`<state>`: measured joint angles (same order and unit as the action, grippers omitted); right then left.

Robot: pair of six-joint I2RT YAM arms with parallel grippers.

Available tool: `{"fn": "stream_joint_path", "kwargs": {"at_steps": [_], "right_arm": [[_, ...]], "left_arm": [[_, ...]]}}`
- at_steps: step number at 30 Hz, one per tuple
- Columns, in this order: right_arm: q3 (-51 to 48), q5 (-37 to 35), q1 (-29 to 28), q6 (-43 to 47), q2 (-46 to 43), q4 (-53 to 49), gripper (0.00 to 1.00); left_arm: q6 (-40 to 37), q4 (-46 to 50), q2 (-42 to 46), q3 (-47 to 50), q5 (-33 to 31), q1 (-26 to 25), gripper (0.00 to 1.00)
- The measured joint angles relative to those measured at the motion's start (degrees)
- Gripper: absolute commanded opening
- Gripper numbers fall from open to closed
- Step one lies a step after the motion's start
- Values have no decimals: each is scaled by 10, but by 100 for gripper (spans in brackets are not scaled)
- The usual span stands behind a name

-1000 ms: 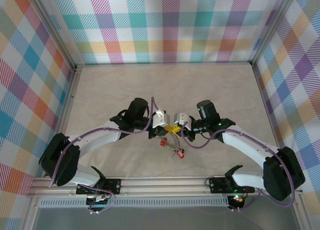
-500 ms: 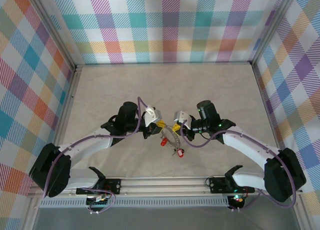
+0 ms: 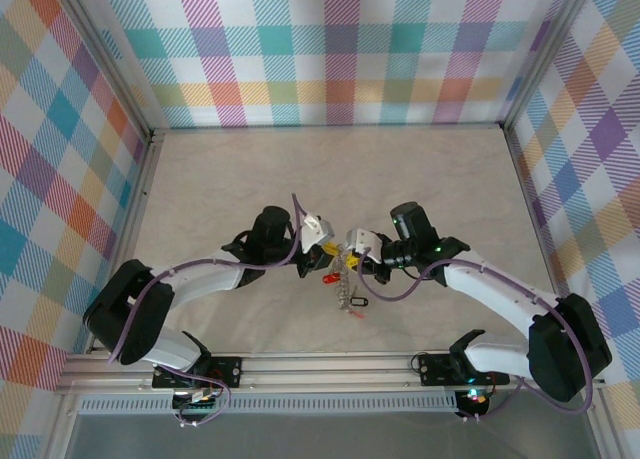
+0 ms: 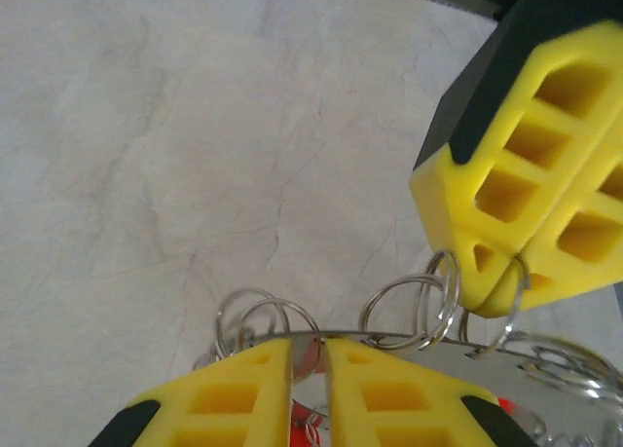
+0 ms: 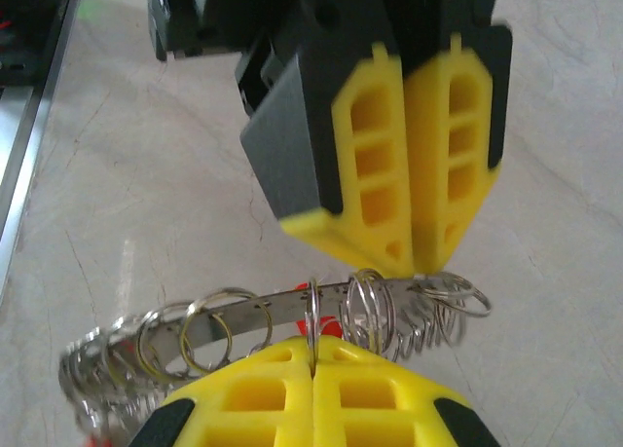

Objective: Put the keys on the keyring

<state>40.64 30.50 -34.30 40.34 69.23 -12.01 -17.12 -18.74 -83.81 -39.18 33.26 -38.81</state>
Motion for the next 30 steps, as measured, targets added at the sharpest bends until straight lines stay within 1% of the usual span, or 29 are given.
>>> {"fn": "stream_joint_path", "kwargs": {"at_steps": [5,12,21,28,30], "right_arm": [[15,-6,-2,26,7,-25,0],[18,-7,-2,26,12,-26,0],[18,2,-2,-31,15,-5,0],[18,5,-2,-42,15,-5,0],[17,6,-2,-46,15,-5,0]], "left_arm": [[2,-14,-16,0,-9,-8,18],[10,-24,-24,0,-17,-12,19],[13,-25,-21,0,-25,-17,21],[13,-24,-18,0,-28,-17,21],[13,-24,-18,0,-28,-17,23]]}}
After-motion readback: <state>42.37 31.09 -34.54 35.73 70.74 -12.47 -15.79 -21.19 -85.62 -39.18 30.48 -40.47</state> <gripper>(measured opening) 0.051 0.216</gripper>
